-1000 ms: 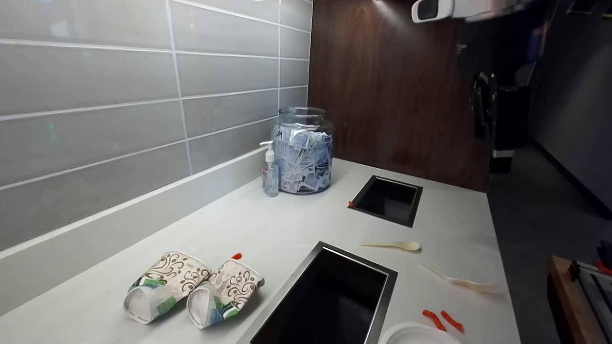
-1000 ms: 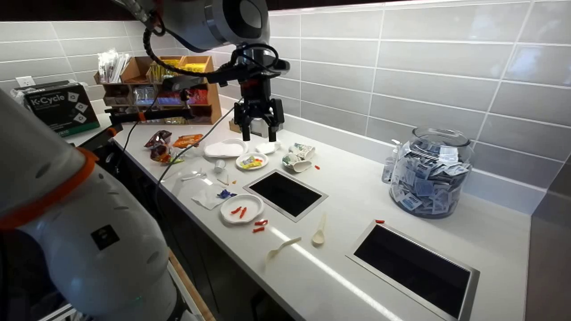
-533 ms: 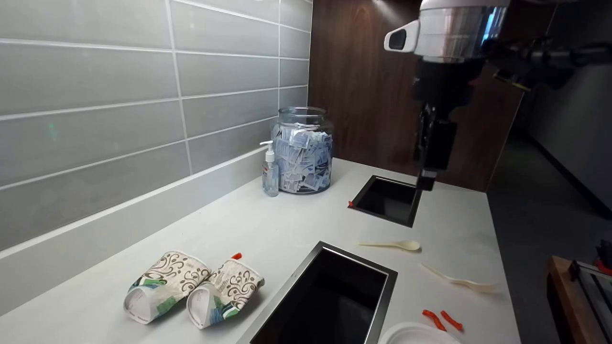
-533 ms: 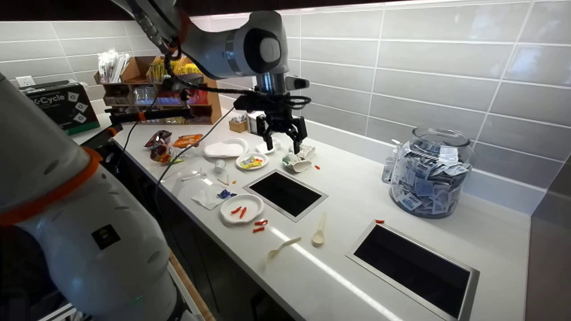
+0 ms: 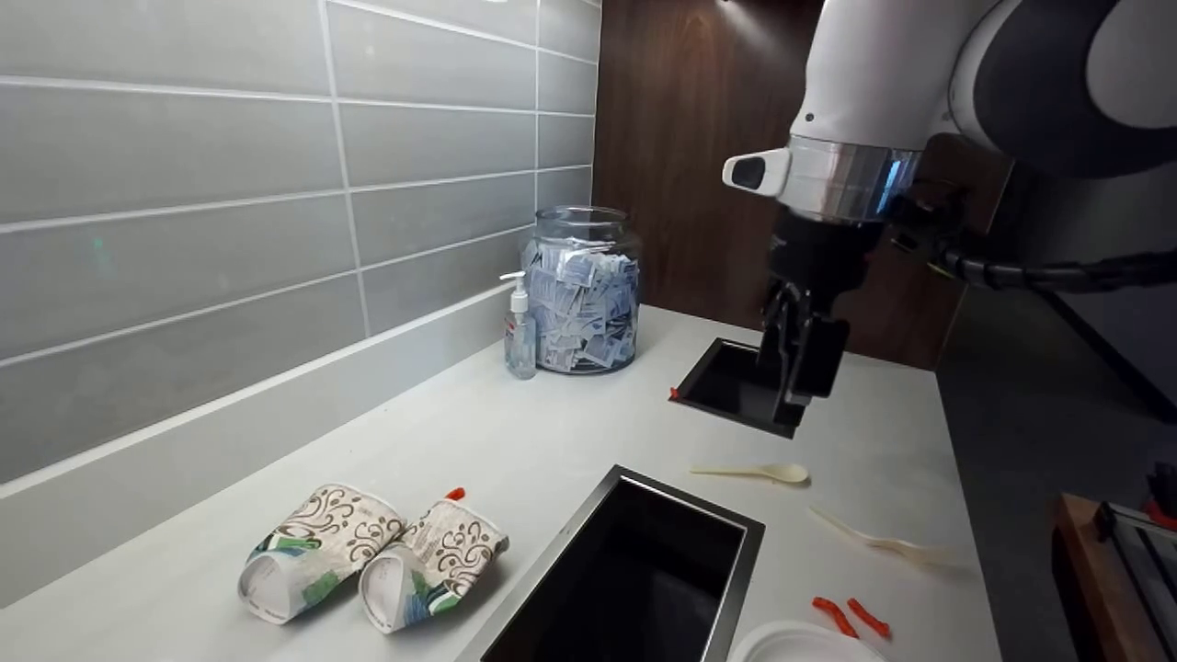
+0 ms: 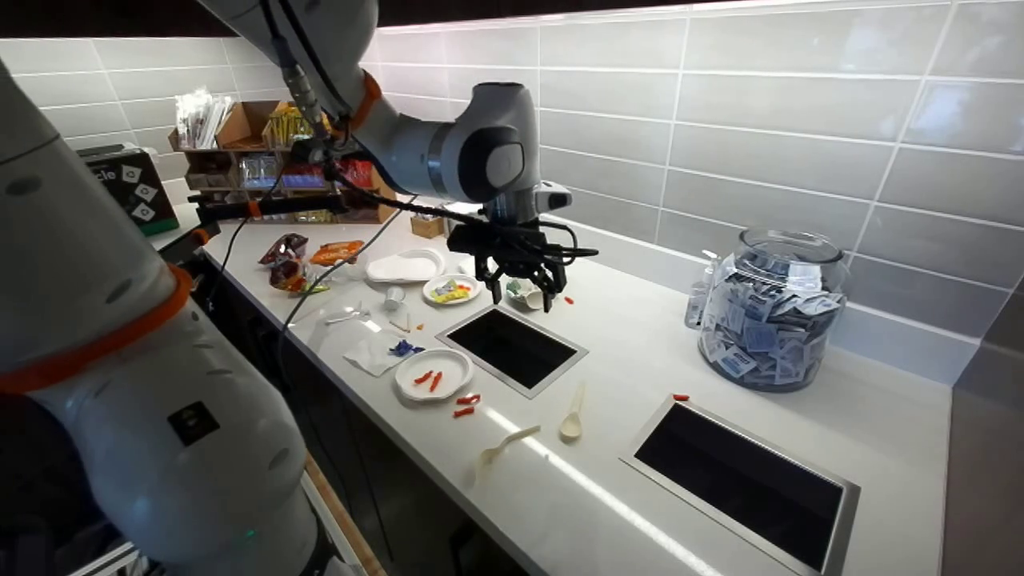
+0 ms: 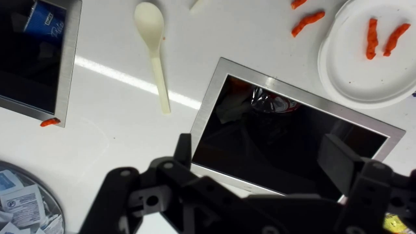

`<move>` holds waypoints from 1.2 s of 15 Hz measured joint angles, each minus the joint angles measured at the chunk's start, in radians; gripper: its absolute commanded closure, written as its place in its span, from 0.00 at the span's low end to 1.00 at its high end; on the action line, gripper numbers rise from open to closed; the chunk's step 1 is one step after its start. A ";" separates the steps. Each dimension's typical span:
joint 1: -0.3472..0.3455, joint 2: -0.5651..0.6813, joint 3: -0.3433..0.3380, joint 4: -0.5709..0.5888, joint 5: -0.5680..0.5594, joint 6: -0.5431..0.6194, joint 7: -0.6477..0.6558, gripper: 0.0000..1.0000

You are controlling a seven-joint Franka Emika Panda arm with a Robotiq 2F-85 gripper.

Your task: Use the spoon to push the corn snacks into the hole on the table

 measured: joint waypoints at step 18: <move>0.041 0.092 -0.111 -0.052 0.182 0.285 -0.518 0.00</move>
